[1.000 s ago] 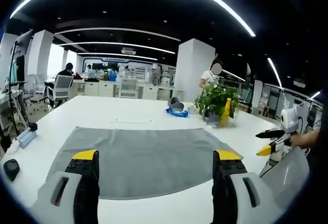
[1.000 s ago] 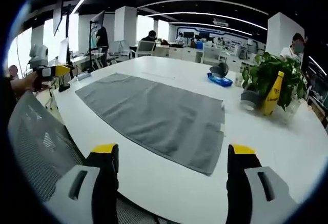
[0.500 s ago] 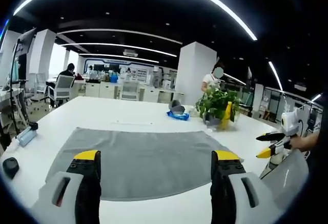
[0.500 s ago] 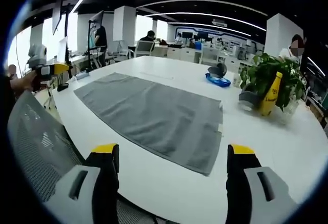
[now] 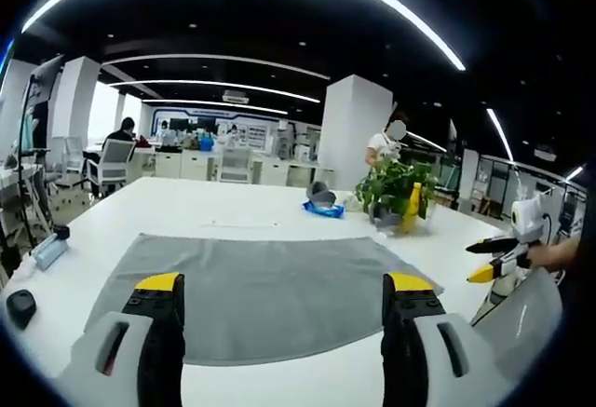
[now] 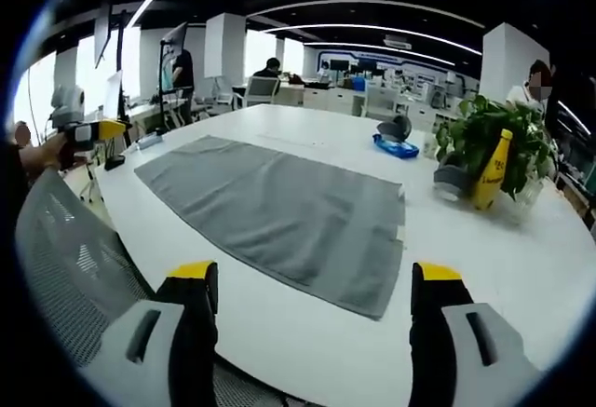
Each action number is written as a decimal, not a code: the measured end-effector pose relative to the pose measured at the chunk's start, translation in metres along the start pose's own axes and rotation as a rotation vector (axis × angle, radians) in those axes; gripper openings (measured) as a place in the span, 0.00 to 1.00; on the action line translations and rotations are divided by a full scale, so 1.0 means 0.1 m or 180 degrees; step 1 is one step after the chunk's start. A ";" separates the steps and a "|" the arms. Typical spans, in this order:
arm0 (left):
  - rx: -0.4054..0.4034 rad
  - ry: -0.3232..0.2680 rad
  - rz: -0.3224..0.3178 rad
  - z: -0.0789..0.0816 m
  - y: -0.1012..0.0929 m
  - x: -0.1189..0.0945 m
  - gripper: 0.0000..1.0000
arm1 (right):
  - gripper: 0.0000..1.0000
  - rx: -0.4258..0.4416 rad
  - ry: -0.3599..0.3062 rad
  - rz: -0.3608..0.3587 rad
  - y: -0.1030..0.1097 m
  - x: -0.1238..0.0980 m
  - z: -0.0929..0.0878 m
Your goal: Fold the towel on the table until its edges align and the towel forms a compact rectangular stack.
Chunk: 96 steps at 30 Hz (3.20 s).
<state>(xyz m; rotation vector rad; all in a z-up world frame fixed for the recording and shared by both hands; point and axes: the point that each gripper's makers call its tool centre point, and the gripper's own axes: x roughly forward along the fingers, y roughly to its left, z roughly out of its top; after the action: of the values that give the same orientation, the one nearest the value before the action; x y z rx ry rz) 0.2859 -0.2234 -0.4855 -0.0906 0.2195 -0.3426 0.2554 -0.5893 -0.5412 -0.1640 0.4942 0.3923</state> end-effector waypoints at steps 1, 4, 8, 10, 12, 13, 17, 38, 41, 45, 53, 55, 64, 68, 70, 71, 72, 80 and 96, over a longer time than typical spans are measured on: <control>0.0017 0.0007 0.0001 0.00 -0.01 0.00 0.90 | 0.85 0.0016 -0.0015 -0.0008 0.00 0.00 0.01; 0.0093 0.0007 0.0018 0.02 -0.03 0.00 0.90 | 0.85 0.0031 -0.0033 -0.0012 -0.01 0.00 0.01; 0.0140 0.0010 0.0075 0.04 -0.02 -0.03 0.89 | 0.85 0.0165 -0.0419 0.0136 0.08 -0.06 0.25; 0.0154 -0.0026 0.0099 0.06 -0.02 -0.04 0.87 | 0.81 0.0184 -0.0667 0.0194 0.11 -0.12 0.40; 0.0159 -0.0029 0.0108 0.07 -0.02 -0.05 0.87 | 0.77 0.0166 -0.0584 0.0174 0.09 -0.11 0.34; 0.0178 -0.0037 0.0107 0.08 -0.03 -0.05 0.87 | 0.77 0.0129 -0.0465 0.0132 0.07 -0.09 0.28; 0.0200 -0.0202 0.0046 0.23 -0.08 -0.11 0.77 | 0.76 0.0219 -0.0523 0.0102 0.03 -0.11 0.31; -0.0292 -0.1000 -0.1115 1.31 -1.43 0.17 0.23 | 0.28 0.0269 -0.0310 -0.0197 -0.25 0.08 0.53; -0.0096 -0.1003 -0.1424 1.34 -1.79 0.18 0.15 | 0.24 0.0223 -0.0269 -0.0230 -0.29 0.11 0.52; 0.0207 -0.0787 -0.1796 1.19 -2.18 0.30 0.10 | 0.31 0.0335 -0.0339 -0.0318 -0.42 0.05 0.58; 0.0389 -0.0563 -0.2133 1.13 -2.45 0.57 0.03 | 0.35 0.0527 -0.0131 -0.0577 -0.76 -0.15 0.29; 0.0402 -0.0549 -0.2143 1.13 -2.45 0.61 0.03 | 0.34 0.0613 -0.0038 -0.0611 -0.83 -0.19 0.17; 0.0870 0.0010 -0.2149 0.47 -2.38 1.02 0.10 | 0.26 0.0887 0.0470 -0.0373 -1.10 0.04 -0.29; 0.0967 0.0202 -0.2182 0.18 -2.42 1.15 0.16 | 0.22 0.0789 0.0672 -0.0177 -1.08 0.21 -0.41; 0.0778 0.0268 -0.2189 0.07 -2.45 1.20 0.19 | 0.20 0.0733 0.0819 -0.0113 -1.07 0.32 -0.52; 0.0712 0.0289 -0.2196 0.02 -2.47 1.22 0.21 | 0.20 0.0779 0.0914 -0.0075 -1.05 0.35 -0.58; 0.0692 0.0345 -0.2206 -0.08 -2.48 1.27 0.23 | 0.21 0.0808 0.0968 -0.0021 -1.03 0.40 -0.63; 0.0771 0.0710 -0.2305 -0.44 -2.64 1.34 0.24 | 0.18 0.1043 0.1329 0.0157 -0.86 0.60 -0.90; 0.1029 0.0733 -0.2372 -0.68 -2.86 1.32 0.42 | 0.02 0.1608 0.1292 0.0151 -0.82 0.65 -1.04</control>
<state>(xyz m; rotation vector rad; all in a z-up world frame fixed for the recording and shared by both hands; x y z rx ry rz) 0.2989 -0.5407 -0.5419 0.1955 0.3522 -1.1285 0.2966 -0.6683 -0.6582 0.2639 0.9820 0.2690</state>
